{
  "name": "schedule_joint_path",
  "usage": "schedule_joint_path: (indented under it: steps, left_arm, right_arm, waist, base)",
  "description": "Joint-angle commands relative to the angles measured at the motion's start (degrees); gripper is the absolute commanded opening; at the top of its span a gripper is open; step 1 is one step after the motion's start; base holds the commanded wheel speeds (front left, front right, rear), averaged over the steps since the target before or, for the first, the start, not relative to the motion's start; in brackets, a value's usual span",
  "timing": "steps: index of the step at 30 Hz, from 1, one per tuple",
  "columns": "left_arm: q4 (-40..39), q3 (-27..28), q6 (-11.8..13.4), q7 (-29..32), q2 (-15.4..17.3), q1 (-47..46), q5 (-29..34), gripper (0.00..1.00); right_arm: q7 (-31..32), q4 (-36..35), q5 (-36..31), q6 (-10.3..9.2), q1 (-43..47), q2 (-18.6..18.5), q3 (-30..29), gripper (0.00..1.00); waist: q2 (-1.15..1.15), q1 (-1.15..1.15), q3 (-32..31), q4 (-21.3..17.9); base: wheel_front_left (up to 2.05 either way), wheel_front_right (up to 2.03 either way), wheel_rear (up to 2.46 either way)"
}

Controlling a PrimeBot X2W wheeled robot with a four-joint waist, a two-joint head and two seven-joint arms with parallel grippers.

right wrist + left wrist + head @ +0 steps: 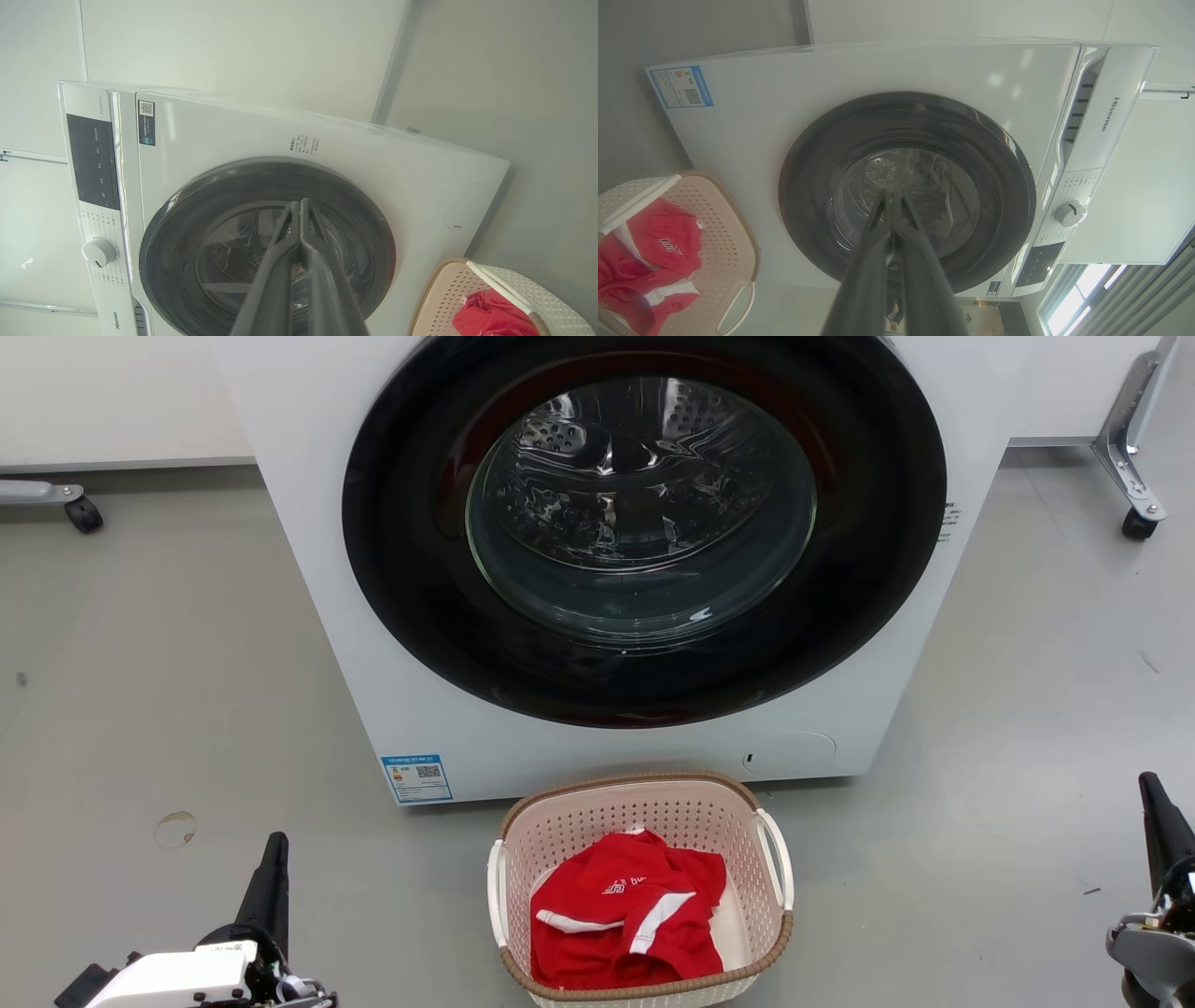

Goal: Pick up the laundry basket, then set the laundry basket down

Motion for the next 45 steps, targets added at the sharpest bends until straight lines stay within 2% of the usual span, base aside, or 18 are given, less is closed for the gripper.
schedule_joint_path:
  steps: [1,22,23,28,31,35,40,45]
  left_arm:
    - [-1.32,1.70,-0.59,0.09,0.67,-2.96,0.56,0.00]
    - [-1.32,1.70,-0.59,0.09,0.67,-2.96,0.56,0.00]
    - [-0.01,0.00,0.00,-0.01,0.00,0.00,0.00,1.00]
    - [0.96,-0.37,0.10,-0.43,-0.42,1.04,-0.11,1.00]
    - [0.32,-0.87,0.18,-1.12,-0.39,1.22,-0.19,1.00]
    - [-0.42,-1.36,0.41,-1.82,-0.33,1.48,-0.10,1.00]
    - [-1.27,-2.02,0.92,-2.70,-0.08,1.69,1.03,1.00]
    - [-1.90,-2.79,2.36,-3.58,0.51,1.83,4.73,1.00]
  right_arm:
    - [0.43,-1.51,-0.09,0.28,-2.79,-1.42,1.00,0.00]
    - [0.43,-1.51,-0.09,0.28,-2.79,-1.42,1.00,0.00]
    - [0.00,-0.01,-0.01,0.00,-0.01,0.00,0.01,1.00]
    - [-0.36,0.93,-0.19,-0.05,0.81,0.96,0.64,1.00]
    - [-0.97,0.57,-0.48,-0.04,0.61,0.89,1.44,1.00]
    - [-1.60,0.29,-0.85,-0.03,0.46,0.81,2.25,1.00]
    - [-2.47,0.11,-2.02,-0.01,0.13,0.58,3.27,1.00]
    - [-3.46,0.46,-5.33,0.00,-0.30,0.25,4.16,1.00]
  waist:
    - [0.00,0.00,0.00,0.00]
    - [0.00,0.00,0.00,0.00]
    - [0.00,0.00,0.00,0.00]
    - [0.00,0.01,-0.02,0.01]
    - [0.00,0.13,-0.14,0.02]
    - [0.00,0.01,-0.07,0.02]
    - [0.00,0.00,-0.05,0.00]
    - [0.00,0.00,-0.07,-0.04]
  base:
    - [0.00,0.00,0.00]
    - [0.00,0.00,0.00]
    - [0.00,0.00,0.00]
    - [0.00,0.00,0.00]
    - [0.00,0.00,0.00]
    - [0.00,0.00,0.00]
    - [0.00,0.00,0.00]
    - [0.00,0.00,0.00]
